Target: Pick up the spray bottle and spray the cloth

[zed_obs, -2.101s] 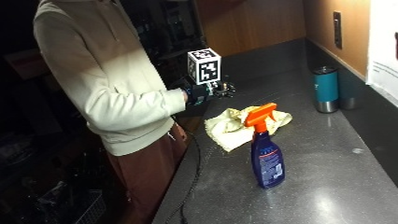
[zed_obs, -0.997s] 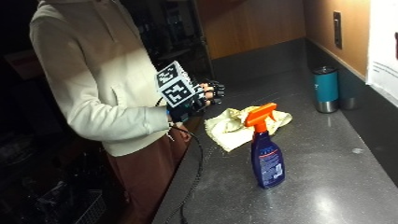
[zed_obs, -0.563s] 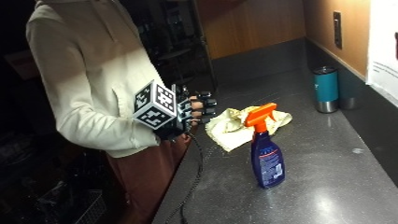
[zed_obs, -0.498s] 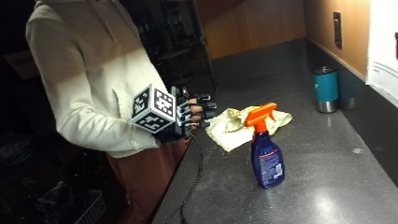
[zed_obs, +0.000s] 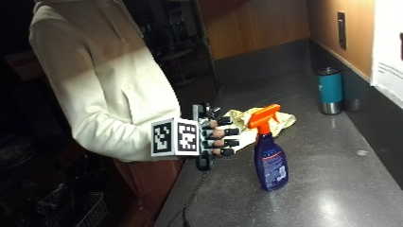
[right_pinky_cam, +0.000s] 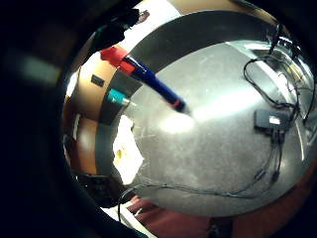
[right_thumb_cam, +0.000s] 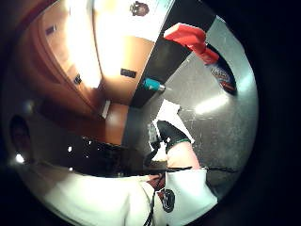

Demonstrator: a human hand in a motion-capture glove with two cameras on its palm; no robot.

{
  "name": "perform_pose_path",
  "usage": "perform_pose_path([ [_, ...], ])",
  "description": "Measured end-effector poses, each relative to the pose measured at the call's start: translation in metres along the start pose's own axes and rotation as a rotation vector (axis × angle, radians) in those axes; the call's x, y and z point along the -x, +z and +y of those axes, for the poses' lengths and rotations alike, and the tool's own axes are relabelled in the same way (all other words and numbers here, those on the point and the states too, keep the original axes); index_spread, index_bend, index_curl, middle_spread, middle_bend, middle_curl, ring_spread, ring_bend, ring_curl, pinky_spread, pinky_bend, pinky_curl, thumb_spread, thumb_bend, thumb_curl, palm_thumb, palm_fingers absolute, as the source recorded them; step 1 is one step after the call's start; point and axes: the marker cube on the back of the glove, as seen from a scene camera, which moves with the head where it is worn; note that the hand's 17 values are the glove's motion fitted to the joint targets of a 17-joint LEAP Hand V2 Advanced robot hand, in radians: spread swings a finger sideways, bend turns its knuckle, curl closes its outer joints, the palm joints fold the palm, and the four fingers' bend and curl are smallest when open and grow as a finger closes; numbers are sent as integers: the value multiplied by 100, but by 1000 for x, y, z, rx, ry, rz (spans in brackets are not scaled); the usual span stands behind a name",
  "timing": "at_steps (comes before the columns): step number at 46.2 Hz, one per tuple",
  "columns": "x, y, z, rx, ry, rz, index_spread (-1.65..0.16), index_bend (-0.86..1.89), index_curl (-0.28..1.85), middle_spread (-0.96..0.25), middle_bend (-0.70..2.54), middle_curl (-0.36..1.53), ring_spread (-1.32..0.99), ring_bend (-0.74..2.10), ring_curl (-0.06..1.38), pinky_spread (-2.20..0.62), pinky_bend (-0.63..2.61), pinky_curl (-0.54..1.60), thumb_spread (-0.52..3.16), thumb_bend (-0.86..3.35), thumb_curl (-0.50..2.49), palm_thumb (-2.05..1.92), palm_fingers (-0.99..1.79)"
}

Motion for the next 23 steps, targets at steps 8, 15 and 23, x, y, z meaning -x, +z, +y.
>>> perform_pose_path([
  [8, -17, 21, -27, 56, 80, -67, -38, 9, 13, -3, 18, 33, -1, 43, 32, 16, 62, 40, 93, -4, 39, 66, 5],
  [15, -26, 36, -47, 85, 134, -111, -38, 10, 13, -3, 19, 33, 0, 44, 32, 17, 63, 39, 91, -4, 38, 64, 2],
  [23, -35, 49, -68, 100, 179, -165, -38, 11, 13, -4, 20, 33, 0, 45, 31, 17, 64, 38, 90, -3, 37, 63, 1],
])
